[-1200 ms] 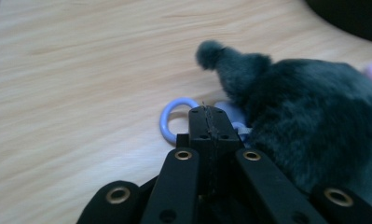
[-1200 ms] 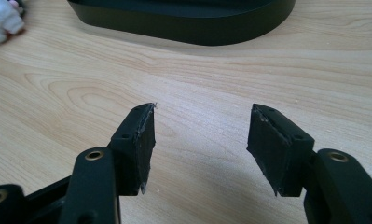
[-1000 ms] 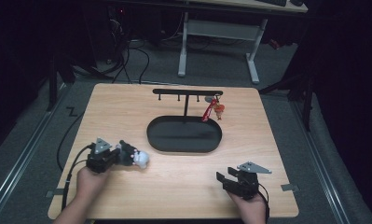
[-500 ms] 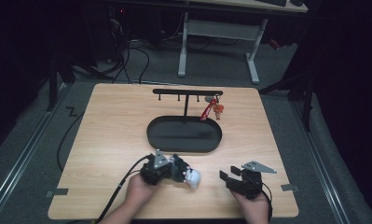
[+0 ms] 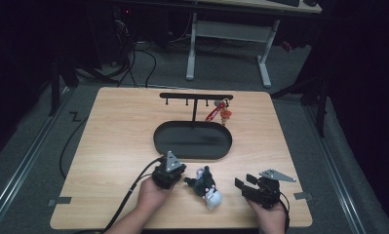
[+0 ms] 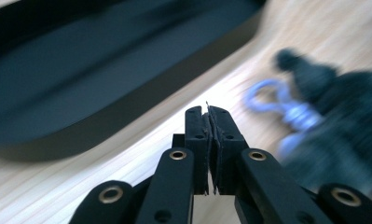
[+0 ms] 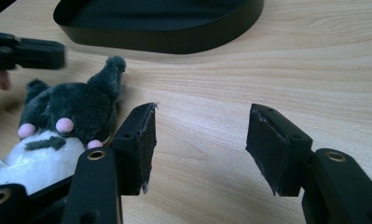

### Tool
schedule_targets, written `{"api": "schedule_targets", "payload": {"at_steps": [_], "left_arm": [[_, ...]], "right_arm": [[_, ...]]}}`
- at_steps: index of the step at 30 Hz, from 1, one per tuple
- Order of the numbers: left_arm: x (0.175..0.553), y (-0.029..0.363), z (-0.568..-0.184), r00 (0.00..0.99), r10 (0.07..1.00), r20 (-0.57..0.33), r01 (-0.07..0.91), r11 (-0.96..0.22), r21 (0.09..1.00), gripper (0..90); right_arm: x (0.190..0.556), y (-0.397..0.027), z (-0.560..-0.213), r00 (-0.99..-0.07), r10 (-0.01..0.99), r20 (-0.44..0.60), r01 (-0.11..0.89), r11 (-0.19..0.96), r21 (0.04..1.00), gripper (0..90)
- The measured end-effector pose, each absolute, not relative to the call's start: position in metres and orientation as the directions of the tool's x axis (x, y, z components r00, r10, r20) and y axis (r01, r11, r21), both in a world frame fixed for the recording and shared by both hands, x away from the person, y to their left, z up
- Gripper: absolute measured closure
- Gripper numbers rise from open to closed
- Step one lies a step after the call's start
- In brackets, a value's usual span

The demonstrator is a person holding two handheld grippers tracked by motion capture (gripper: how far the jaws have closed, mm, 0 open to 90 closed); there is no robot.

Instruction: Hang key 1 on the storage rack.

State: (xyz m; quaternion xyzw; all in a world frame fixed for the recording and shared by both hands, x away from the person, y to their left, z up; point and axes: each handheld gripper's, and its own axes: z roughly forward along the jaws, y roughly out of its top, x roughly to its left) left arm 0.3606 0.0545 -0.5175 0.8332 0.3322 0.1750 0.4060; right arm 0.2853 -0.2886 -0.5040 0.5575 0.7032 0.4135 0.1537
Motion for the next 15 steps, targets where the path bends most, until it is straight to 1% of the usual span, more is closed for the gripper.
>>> {"api": "schedule_targets", "payload": {"at_steps": [6,9,11,15], "left_arm": [[0.356,0.124,-0.513,0.669,0.740,0.062,0.420,-0.446,0.791,85.0],[0.354,0.161,-0.510,0.641,0.765,0.061,0.437,-0.429,0.790,82.4],[0.352,0.182,-0.511,0.624,0.779,0.054,0.449,-0.415,0.791,78.2],[0.348,0.214,-0.519,0.580,0.814,0.014,0.476,-0.353,0.805,64.4]], "right_arm": [[0.288,-0.283,-0.507,-0.331,0.914,0.236,0.669,0.051,0.742,42.8],[0.289,-0.280,-0.507,-0.328,0.916,0.232,0.674,0.055,0.736,42.8],[0.290,-0.278,-0.508,-0.333,0.916,0.222,0.674,0.067,0.736,42.8],[0.290,-0.273,-0.506,-0.335,0.918,0.214,0.675,0.075,0.734,42.7]]}}
